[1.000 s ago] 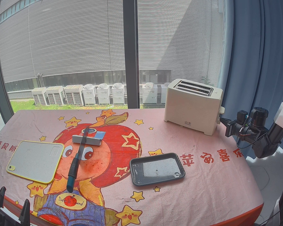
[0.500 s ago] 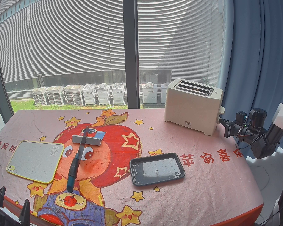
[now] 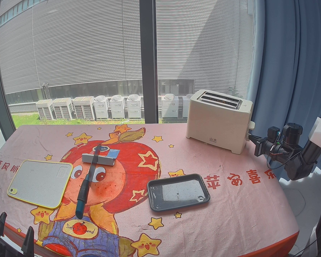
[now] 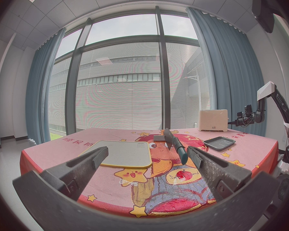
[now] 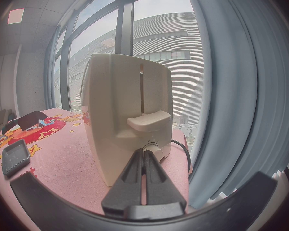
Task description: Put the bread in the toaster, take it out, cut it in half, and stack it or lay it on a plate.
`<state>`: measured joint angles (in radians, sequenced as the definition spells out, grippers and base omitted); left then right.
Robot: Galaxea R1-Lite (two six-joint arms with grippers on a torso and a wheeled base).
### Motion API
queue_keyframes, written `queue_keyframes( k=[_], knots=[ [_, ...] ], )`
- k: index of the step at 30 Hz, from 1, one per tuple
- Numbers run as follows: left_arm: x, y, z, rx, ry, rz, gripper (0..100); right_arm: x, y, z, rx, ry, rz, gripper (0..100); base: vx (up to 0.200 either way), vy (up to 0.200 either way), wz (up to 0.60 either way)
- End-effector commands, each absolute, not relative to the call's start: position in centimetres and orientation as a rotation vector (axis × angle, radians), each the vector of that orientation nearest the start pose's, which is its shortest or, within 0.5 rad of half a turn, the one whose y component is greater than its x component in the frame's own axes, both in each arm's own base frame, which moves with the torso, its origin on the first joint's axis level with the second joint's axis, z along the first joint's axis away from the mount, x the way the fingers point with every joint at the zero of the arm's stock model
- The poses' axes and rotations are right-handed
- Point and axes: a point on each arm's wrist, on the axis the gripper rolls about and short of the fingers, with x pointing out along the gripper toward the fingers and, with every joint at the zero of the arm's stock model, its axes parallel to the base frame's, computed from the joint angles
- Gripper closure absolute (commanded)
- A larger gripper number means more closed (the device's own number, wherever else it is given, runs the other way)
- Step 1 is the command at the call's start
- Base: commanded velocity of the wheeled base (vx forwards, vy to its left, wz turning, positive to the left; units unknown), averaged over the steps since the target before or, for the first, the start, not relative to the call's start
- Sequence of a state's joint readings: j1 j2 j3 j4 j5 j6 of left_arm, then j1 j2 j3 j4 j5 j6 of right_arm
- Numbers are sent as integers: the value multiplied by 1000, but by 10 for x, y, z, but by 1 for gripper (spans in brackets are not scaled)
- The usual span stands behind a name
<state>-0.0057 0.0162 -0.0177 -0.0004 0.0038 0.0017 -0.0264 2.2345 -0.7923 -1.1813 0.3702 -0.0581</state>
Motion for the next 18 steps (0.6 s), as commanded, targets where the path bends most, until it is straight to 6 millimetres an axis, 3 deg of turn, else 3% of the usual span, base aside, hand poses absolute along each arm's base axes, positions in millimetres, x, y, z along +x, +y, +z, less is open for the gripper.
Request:
queue_keyframes(
  k=[1,18],
  knots=[
    [-23,0,75,2,0,-2,0,381,-1,47,-8,246,341,100,0,0,0],
    [-23,0,76,2,-2,-2,0,382,-2,42,-5,258,337,100,0,0,0]
  ],
)
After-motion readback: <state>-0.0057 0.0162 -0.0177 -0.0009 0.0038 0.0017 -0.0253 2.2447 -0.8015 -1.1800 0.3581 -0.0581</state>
